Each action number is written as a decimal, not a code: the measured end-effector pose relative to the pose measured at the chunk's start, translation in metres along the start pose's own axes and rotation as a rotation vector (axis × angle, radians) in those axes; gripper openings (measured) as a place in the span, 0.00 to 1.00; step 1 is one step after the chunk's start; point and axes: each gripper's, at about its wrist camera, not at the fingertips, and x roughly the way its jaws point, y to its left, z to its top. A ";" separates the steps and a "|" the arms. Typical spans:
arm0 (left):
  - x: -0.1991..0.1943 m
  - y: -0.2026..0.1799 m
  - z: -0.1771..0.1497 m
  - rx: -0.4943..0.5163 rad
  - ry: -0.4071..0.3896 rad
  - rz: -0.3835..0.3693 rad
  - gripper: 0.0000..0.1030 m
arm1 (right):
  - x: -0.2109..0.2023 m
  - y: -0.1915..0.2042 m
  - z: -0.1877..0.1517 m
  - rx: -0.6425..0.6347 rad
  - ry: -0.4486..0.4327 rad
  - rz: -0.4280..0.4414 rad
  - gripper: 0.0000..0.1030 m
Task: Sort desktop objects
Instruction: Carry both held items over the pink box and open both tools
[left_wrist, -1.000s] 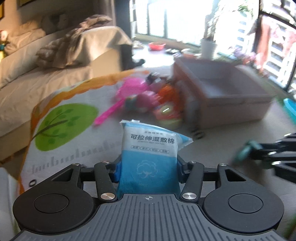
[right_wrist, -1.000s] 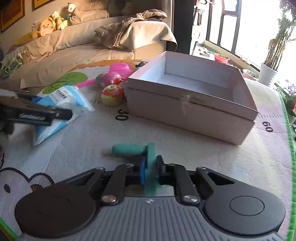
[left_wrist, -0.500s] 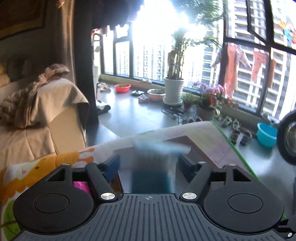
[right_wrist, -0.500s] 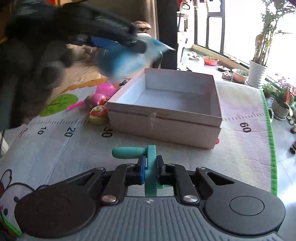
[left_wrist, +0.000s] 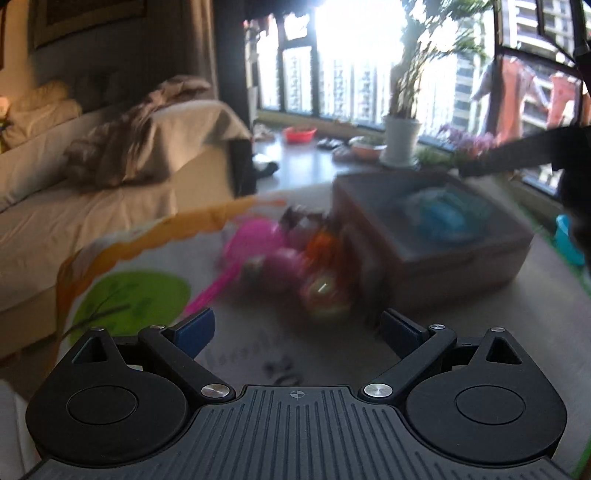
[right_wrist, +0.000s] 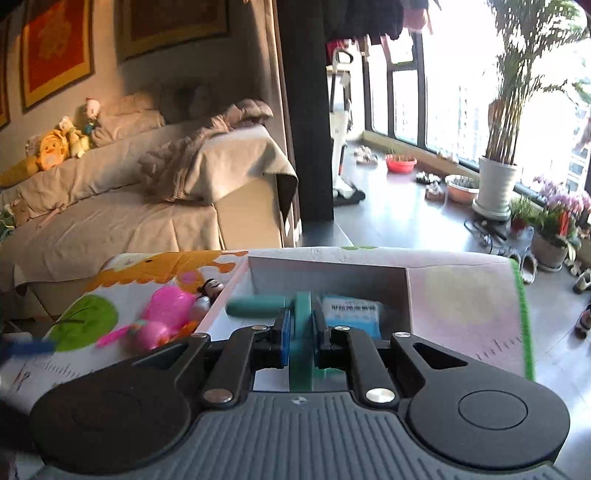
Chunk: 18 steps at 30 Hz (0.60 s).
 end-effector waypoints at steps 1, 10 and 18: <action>0.002 0.004 -0.004 0.002 0.009 0.009 0.97 | 0.005 0.004 0.000 -0.016 0.002 -0.013 0.15; 0.049 -0.001 0.000 -0.015 0.028 -0.056 0.95 | -0.008 0.021 -0.014 -0.077 0.025 0.010 0.28; 0.082 -0.025 0.002 0.093 0.019 -0.078 0.50 | 0.027 0.069 0.014 -0.136 0.149 0.141 0.28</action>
